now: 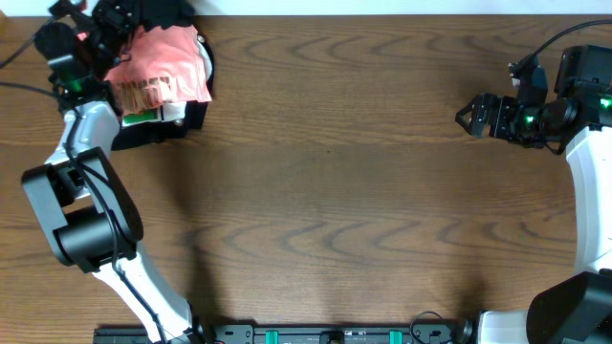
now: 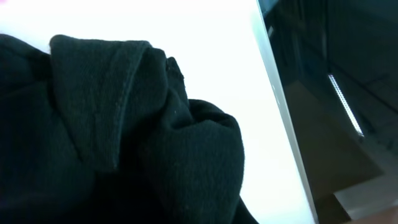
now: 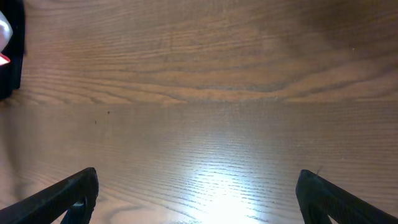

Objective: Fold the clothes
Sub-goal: 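Carry the black bundle with the left gripper to the clothes stack, then lower the bundle onto the pink shirt on top and open the left gripper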

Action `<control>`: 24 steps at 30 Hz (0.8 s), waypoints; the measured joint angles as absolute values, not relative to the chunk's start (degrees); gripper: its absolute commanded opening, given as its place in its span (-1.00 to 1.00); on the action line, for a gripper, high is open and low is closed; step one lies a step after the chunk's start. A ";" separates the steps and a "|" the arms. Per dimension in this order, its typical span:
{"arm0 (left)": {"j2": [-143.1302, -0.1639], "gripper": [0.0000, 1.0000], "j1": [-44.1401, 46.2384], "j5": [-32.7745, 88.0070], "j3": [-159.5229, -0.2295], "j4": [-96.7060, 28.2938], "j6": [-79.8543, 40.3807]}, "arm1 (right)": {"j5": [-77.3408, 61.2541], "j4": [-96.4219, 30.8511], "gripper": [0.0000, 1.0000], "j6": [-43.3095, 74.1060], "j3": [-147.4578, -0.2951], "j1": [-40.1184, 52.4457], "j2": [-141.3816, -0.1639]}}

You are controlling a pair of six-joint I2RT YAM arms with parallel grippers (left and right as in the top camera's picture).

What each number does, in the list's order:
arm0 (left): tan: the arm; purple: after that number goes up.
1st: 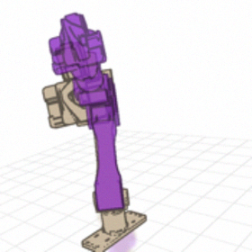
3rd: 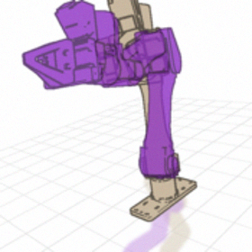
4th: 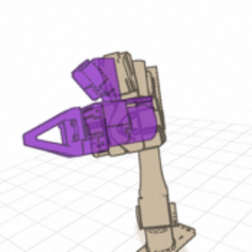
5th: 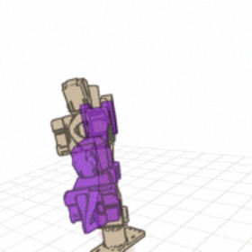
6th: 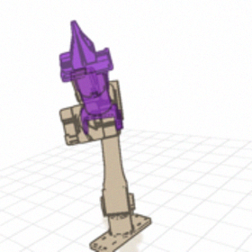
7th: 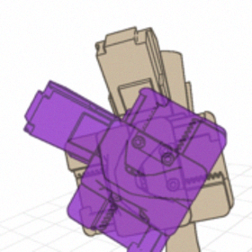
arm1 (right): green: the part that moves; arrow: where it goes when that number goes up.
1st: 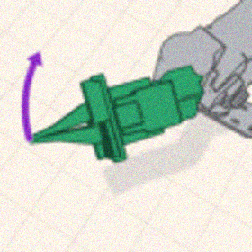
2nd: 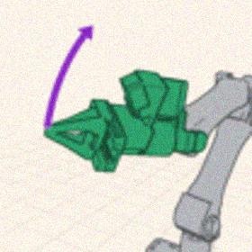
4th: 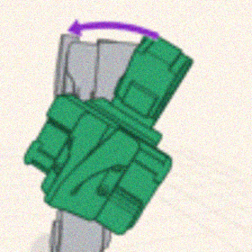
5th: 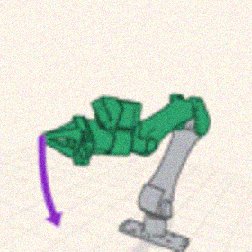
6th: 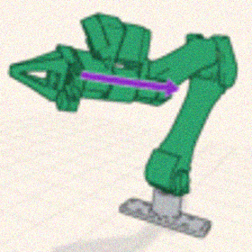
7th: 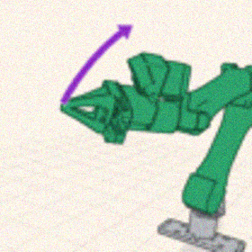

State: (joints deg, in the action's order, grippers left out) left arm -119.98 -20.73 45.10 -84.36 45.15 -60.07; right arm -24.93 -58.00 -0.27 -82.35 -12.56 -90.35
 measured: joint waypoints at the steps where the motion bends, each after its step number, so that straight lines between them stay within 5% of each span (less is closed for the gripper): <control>1: -119.98 -0.88 -21.41 45.08 -84.36 44.93 -59.79 | -24.95 -57.82 0.98 -0.27 -82.35 -12.56 -90.35; 19: -119.98 -0.83 -27.27 47.24 -84.47 28.91 -53.56 | -25.10 -54.61 0.98 -0.30 -82.35 -12.51 -90.35; 24: -119.96 -0.47 -27.51 50.09 -84.47 28.88 -59.92 | -25.36 -53.65 0.98 -0.27 -82.35 -12.51 -90.35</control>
State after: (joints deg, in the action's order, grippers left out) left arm -119.96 -27.51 50.09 -84.47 28.88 -59.92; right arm -25.36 -53.65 -0.27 -82.35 -12.51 -90.35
